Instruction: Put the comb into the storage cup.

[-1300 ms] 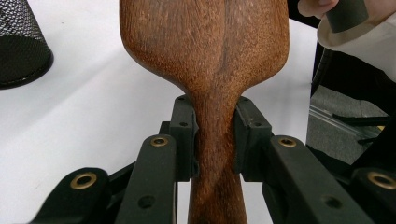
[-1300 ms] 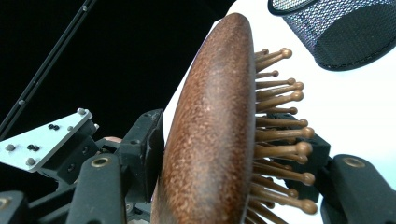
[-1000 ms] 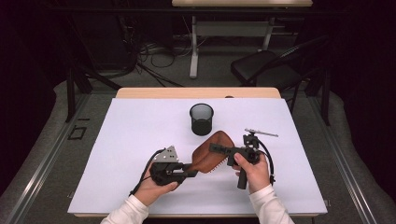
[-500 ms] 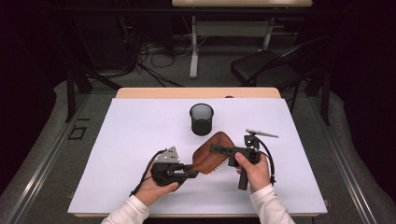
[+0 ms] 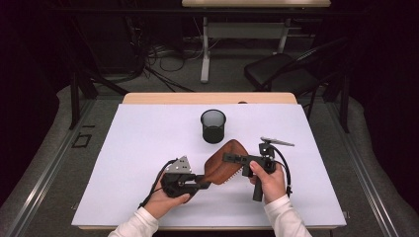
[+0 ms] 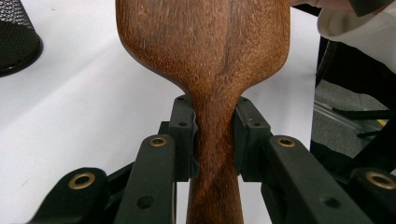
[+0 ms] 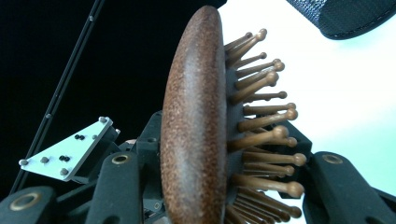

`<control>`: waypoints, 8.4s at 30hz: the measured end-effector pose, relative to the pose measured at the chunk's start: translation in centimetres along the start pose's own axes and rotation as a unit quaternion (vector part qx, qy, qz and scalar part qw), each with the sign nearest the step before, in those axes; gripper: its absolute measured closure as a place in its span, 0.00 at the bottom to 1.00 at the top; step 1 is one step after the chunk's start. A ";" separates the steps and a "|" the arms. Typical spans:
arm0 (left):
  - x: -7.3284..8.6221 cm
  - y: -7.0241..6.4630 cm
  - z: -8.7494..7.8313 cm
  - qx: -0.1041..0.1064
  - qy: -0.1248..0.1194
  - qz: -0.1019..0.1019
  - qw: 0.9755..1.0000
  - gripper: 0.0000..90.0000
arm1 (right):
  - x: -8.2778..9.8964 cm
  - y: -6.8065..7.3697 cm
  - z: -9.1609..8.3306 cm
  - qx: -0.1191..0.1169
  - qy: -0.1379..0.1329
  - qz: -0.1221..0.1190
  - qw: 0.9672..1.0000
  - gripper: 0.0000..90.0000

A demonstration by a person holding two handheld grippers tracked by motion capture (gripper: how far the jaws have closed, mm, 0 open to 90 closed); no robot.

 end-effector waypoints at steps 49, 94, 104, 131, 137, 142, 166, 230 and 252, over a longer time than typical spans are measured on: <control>0.1 1.0 0.2 -0.017 -0.016 -0.031 0.999 0.47 | -0.4 -0.6 -0.5 -0.004 -0.022 0.020 1.000 0.55; -0.5 5.8 -4.1 -0.079 -0.075 -0.074 0.991 0.17 | -1.8 -0.9 -1.9 0.006 -0.065 0.008 0.998 0.55; 0.1 6.9 -5.1 -0.093 -0.082 -0.072 0.990 0.17 | -3.2 -0.6 -2.4 0.030 -0.084 -0.006 0.996 0.55; 1.1 9.0 -7.1 -0.177 -0.100 -0.091 0.975 0.01 | -6.8 0.7 -2.7 0.059 -0.105 -0.005 0.993 0.55; 1.3 9.1 -7.3 -0.184 -0.099 -0.087 0.974 0.01 | -7.7 1.3 -2.8 0.065 -0.113 -0.008 0.991 0.55; 1.3 9.1 -7.3 -0.187 -0.103 -0.087 0.973 0.01 | -8.4 1.5 -2.8 0.071 -0.119 -0.009 0.990 0.55; 1.4 9.2 -7.2 -0.185 -0.102 -0.096 0.973 0.01 | -12.9 3.7 -2.0 0.108 -0.145 -0.029 0.983 0.55; 1.6 9.5 -7.2 -0.186 -0.104 -0.104 0.972 0.01 | -16.9 1.3 0.5 0.226 -0.225 -0.042 0.947 0.55; 1.7 9.6 -7.3 -0.184 -0.106 -0.107 0.971 0.01 | -16.1 0.8 3.0 0.238 -0.210 -0.052 0.947 0.55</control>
Point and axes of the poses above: each handheld gripper's, and its own axes: z roughly forward along the jaws, x roughly out of its underside, y roughly to its left, the point moved 4 cm from there along z, roughly forward along the jaws, and after that the axes turned 4 degrees about -y, right-handed, at the moved point
